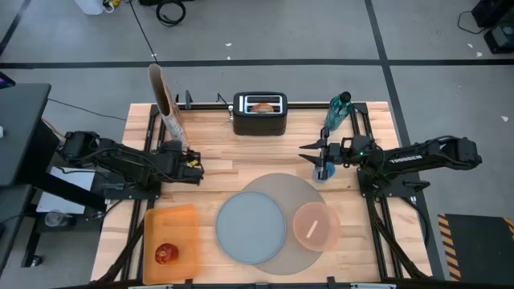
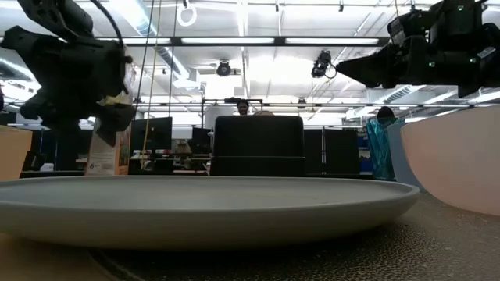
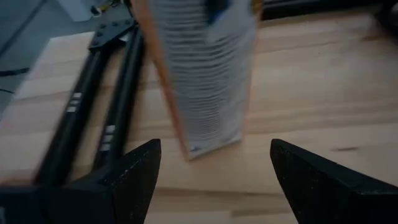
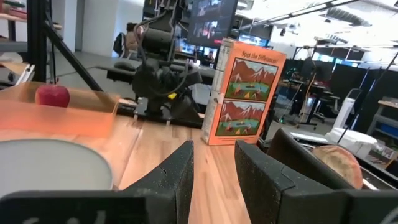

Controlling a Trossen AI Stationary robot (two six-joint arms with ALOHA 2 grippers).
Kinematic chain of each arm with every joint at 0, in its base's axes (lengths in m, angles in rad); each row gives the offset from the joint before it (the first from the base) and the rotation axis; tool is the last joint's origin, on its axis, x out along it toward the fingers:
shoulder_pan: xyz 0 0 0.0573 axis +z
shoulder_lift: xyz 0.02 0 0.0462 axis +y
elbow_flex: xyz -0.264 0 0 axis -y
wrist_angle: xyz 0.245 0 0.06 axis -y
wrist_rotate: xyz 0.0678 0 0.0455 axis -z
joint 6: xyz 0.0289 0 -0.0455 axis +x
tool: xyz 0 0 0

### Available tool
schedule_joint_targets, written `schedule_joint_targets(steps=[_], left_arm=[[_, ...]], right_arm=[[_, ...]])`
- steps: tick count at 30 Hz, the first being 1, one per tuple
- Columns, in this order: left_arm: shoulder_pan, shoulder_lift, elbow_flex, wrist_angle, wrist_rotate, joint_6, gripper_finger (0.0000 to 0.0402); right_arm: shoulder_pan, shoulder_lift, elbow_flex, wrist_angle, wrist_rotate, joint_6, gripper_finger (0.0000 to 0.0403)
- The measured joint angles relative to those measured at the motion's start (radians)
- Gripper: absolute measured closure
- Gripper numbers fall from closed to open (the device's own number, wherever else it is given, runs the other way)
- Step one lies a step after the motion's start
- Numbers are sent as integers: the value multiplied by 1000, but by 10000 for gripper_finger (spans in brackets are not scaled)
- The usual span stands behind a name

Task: Arrange a breakfast setting
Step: Pour cereal into the orange bowl

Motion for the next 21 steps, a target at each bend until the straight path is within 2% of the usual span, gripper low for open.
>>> schedule_joint_targets(steps=[5,10,17,21], left_arm=[[8,1,0,93,-66,36,86],[-40,1,0,94,-85,-22,86],[-132,-9,0,-135,-27,-271,86],[-164,-8,0,-146,-19,-334,86]], right_arm=[[-2,32,0,20,0,-8,279],[-6,50,0,30,4,-29,279],[-29,49,0,70,5,-1,279],[-30,51,0,69,5,8,279]])
